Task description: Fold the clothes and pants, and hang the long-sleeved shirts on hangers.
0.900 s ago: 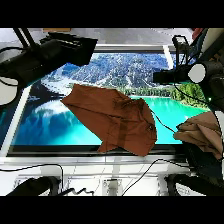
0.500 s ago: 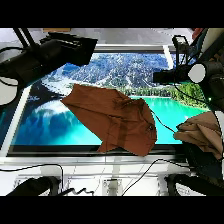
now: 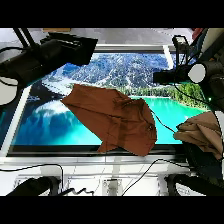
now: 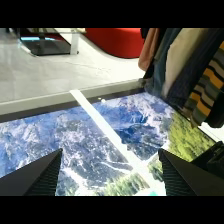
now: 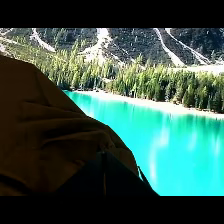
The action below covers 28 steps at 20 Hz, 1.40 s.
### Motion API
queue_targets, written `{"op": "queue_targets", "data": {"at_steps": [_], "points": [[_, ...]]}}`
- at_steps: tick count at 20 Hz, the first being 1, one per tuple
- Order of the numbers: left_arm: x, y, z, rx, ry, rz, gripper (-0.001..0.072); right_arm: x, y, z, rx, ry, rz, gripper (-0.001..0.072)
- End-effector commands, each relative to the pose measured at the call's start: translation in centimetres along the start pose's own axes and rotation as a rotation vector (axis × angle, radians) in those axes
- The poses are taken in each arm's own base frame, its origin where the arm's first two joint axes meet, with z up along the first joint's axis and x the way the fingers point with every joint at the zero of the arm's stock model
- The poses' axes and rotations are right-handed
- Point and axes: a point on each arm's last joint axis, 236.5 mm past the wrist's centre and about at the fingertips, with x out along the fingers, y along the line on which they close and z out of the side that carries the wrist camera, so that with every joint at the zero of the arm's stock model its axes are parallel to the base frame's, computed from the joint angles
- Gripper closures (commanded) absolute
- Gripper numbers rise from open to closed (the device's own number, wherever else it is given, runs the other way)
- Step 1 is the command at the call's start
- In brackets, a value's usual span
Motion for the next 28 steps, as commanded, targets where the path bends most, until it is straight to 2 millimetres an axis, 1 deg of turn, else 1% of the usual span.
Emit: {"op": "queue_targets", "data": {"at_steps": [1, 2, 3, 4, 5, 6, 7, 8, 10, 11, 12, 13, 14, 15, 16, 17, 18, 19, 20, 21, 22, 23, 24, 26, 27, 28], "points": [[-0.1, 0.1, 0.1, 0.006, -0.001, 0.005, 0.0003, -0.1, 0.0, -1.0, -0.018, 0.043, 0.002, 0.0698], [-0.2, 0.7, -0.2, 0.03, 0.013, 0.024, 0.0003, -0.2, -0.9, -2.5, -0.073, 0.106, -0.029, 0.0698], [-0.3, 1.8, -1.1, 0.067, 0.052, 0.057, 0.0003, -0.3, -1.9, -4.5, -0.138, 0.193, -0.047, 0.0698], [-0.6, 3.5, -2.7, 0.12, 0.131, 0.107, 0.0003, -0.4, -3.0, -6.9, -0.164, 0.289, -0.055, 0.0698], [-1.3, 5.2, -4.9, 0.164, 0.233, 0.157, -0.0003, -0.5, -4.2, -9.9, -0.145, 0.403, -0.056, 0.0699], [-2.2, 6.4, -6.7, 0.19, 0.325, 0.192, -0.0008, -0.7, -5.0, -13.2, -0.124, 0.519, -0.041, 0.0699], [-3.3, 7.5, -8.3, 0.212, 0.41, 0.226, -0.0007, -1.2, -5.3, -16.7, -0.103, 0.628, -0.005, 0.0699], [-4.2, 8.5, -9.1, 0.239, 0.461, 0.261, -0.0006, -1.5, -5.0, -19.3, -0.075, 0.682, 0.046, 0.0699], [-5.4, 10.0, -9.8, 0.249, 0.516, 0.308, -0.0006, -2.2, -3.0, -24.2, -0.021, 0.72, 0.186, 0.0699], [-6.1, 10.6, -10.6, 0.242, 0.56, 0.326, -0.0006, -2.5, -1.9, -26.6, 0.021, 0.721, 0.245, 0.0699], [-6.7, 11.4, -11.6, 0.236, 0.609, 0.345, -0.0006, -2.6, -0.6, -28.8, 0.079, 0.711, 0.29, 0.0699], [-7.4, 11.8, -13.0, 0.224, 0.676, 0.355, -0.0006, -2.3, 0.4, -30.5, 0.125, 0.695, 0.313, 0.0698], [-8.0, 12.2, -14.6, 0.205, 0.747, 0.36, -0.0004, -1.5, 1.1, -32.1, 0.196, 0.675, 0.312, 0.068], [-8.2, 12.4, -16.0, 0.192, 0.807, 0.36, -0.0001, -0.8, 1.6, -33.6, 0.274, 0.667, 0.305, 0.0583], [-8.1, 12.7, -17.1, 0.185, 0.851, 0.36, 0.0004, 0.0, 1.9, -35.2, 0.338, 0.675, 0.294, 0.0395], [-7.9, 12.9, -18.1, 0.178, 0.886, 0.358, 0.0004, 0.7, 1.9, -36.7, 0.4, 0.692, 0.273, 0.0244], [-7.5, 13.2, -19.1, 0.174, 0.913, 0.355, 0.0004, 1.3, 1.8, -38.2, 0.463, 0.71, 0.243, 0.0229], [-7.0, 13.5, -20.1, 0.176, 0.939, 0.351, 0.0004, 1.7, 1.8, -39.1, 0.5, 0.715, 0.226, 0.023], [-6.6, 13.8, -21.1, 0.184, 0.964, 0.343, 0.0004, 2.1, 2.1, -39.5, 0.535, 0.712, 0.231, 0.023], [-6.2, 14.1, -22.2, 0.186, 0.996, 0.336, 0.0004, 2.4, 2.6, -39.5, 0.571, 0.703, 0.244, 0.0231], [-5.7, 14.4, -23.5, 0.191, 1.03, 0.323, 0.0004, 2.8, 3.0, -39.3, 0.609, 0.689, 0.258, 0.0237], [-5.3, 14.7, -24.6, 0.195, 1.058, 0.316, 0.0004, 3.1, 3.4, -39.0, 0.635, 0.676, 0.273, 0.0267], [-4.9, 15.2, -25.6, 0.191, 1.082, 0.315, 0.0005, 3.5, 3.8, -38.6, 0.651, 0.66, 0.298, 0.0268], [-4.0, 16.1, -27.1, 0.177, 1.098, 0.319, 0.0005, 3.9, 5.2, -37.6, 0.669, 0.638, 0.38, 0.0289], [-3.8, 16.7, -27.5, 0.163, 1.103, 0.324, 0.0006, 4.1, 6.0, -36.9, 0.664, 0.617, 0.434, 0.0367], [-3.9, 17.5, -28.0, 0.147, 1.112, 0.335, 0.0006, 4.2, 6.7, -36.1, 0.657, 0.589, 0.483, 0.0402]]}}
